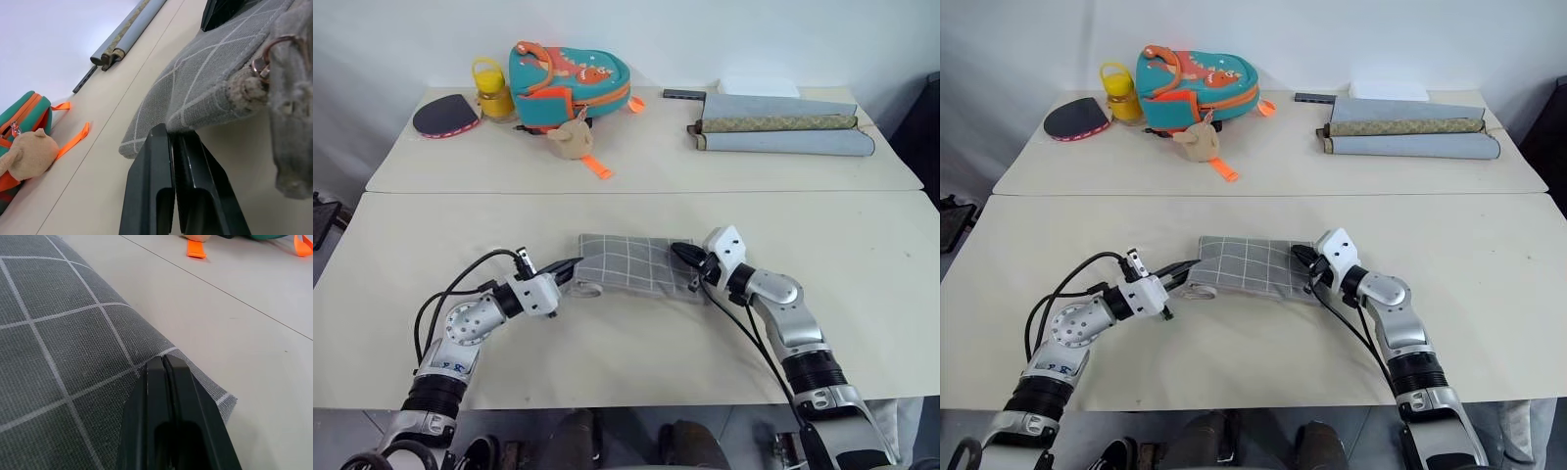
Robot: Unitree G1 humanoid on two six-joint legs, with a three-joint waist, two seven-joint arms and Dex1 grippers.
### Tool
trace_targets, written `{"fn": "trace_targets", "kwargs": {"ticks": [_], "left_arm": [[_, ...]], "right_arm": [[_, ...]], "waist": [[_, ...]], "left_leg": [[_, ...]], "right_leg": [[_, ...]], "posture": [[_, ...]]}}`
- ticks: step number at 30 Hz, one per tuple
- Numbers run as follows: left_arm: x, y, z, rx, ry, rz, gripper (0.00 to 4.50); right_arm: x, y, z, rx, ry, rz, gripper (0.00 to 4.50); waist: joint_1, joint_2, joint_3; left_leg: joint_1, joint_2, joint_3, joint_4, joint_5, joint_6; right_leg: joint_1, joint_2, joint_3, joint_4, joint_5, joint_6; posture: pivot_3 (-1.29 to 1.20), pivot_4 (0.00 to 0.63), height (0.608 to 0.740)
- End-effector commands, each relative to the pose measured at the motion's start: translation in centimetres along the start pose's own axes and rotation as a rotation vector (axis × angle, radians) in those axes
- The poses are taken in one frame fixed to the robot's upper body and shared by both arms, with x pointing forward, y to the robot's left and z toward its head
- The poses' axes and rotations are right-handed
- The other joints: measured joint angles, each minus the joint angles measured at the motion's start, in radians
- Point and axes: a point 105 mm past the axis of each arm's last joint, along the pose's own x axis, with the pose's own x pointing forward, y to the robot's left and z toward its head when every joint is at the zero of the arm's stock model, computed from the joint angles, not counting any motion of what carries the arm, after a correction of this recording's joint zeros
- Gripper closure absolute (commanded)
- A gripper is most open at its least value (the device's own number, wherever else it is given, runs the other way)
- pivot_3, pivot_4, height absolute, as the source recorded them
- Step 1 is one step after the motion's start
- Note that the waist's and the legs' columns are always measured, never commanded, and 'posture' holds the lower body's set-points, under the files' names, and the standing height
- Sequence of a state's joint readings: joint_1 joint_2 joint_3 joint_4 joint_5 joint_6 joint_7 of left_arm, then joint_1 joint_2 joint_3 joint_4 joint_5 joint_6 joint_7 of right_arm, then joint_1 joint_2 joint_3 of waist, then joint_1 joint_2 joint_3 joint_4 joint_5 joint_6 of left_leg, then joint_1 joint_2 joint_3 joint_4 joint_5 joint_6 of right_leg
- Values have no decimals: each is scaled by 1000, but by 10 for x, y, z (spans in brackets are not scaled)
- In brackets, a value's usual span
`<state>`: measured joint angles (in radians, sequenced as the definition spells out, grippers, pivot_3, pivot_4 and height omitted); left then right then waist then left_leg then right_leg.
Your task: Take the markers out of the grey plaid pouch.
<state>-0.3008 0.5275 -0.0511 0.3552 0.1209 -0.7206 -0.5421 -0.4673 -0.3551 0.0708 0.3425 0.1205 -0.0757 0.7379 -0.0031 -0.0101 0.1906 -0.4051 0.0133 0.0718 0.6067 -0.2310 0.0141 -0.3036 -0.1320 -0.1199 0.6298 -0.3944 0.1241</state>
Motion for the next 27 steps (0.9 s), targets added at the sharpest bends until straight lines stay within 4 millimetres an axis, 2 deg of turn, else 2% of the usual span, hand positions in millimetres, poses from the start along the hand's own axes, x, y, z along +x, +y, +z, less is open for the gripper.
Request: {"fn": "trace_targets", "kwargs": {"ticks": [1, 4, 6, 9, 11, 14, 16, 18, 22, 25, 27], "left_arm": [[0, -13, 1, -22, 8, -28, 4447], [1, -11, 2, -67, 29, 18, 4500], [4, -14, 5, -102, 33, 20, 4500], [14, -27, 12, -169, 36, -30, 4500], [19, -37, 14, -180, 47, -78, 4500], [26, -41, 12, -160, 80, -102, 4500], [33, -41, 10, -104, 102, -114, 4500], [39, -38, 10, -74, 103, -114, 4500], [45, -36, 15, -45, 92, -125, 4500], [45, -36, 15, -40, 95, -127, 4500], [44, -35, 15, -42, 97, -126, 4500]], "right_arm": [[1, -5, 17, -19, -55, 1, 4500], [5, -10, 44, 6, -143, -5, 3973], [4, -10, 57, 60, -188, 25, 3290], [-8, 3, 76, 132, -190, 190, 2250], [-25, 17, 91, 211, -170, 351, 1598], [-49, 41, 93, 314, -74, 533, 1598], [-64, 63, 75, 356, 48, 637, 1598], [-69, 78, 55, 389, 135, 658, 1598], [-52, 88, 22, 371, 195, 544, 1598], [-37, 89, 17, 443, 165, 474, 1598], [-27, 92, 16, 427, 143, 455, 1598]], "waist": [[0, 0, 0], [-1, 0, 0], [0, 0, 0], [5, 0, 0], [12, 0, 0], [25, 0, 0], [30, 0, -1], [31, 0, -1], [28, 0, -1], [28, 0, -1], [28, 0, -1]], "left_leg": [[0, 0, 0, 0, 0, 0], [0, 0, 0, 0, 0, 0], [0, 0, 0, 0, 0, 0], [0, 0, 0, 1, 0, 0], [-1, 0, -2, 3, -1, 2], [-1, 0, -3, 4, -3, 3], [-1, 0, -4, 6, -5, 4], [0, 1, -5, 6, -6, 4], [0, 0, -3, 7, -6, 3], [0, 0, -2, 7, -5, 2], [0, 0, -2, 7, -5, 2]], "right_leg": [[0, 0, 0, 0, 0, 0], [0, 0, 0, 0, 0, 0], [0, 0, 0, 0, 0, 0], [0, 0, 0, 0, 0, 0], [1, -1, 2, 0, 0, 0], [2, -1, 4, -3, 0, 0], [5, -2, 5, -6, 0, 0], [7, -3, 4, -8, 0, 0], [6, -3, 3, -9, 0, 0], [4, -1, 0, -5, 0, 0], [4, -1, 0, -4, 0, 0]], "posture": [[0, 150, 740], [0, 150, 740], [0, 150, 740], [0, 150, 740], [0, 150, 740], [0, 150, 740], [0, 150, 740], [0, 150, 740], [0, 150, 740], [0, 150, 740], [0, 150, 740]]}}
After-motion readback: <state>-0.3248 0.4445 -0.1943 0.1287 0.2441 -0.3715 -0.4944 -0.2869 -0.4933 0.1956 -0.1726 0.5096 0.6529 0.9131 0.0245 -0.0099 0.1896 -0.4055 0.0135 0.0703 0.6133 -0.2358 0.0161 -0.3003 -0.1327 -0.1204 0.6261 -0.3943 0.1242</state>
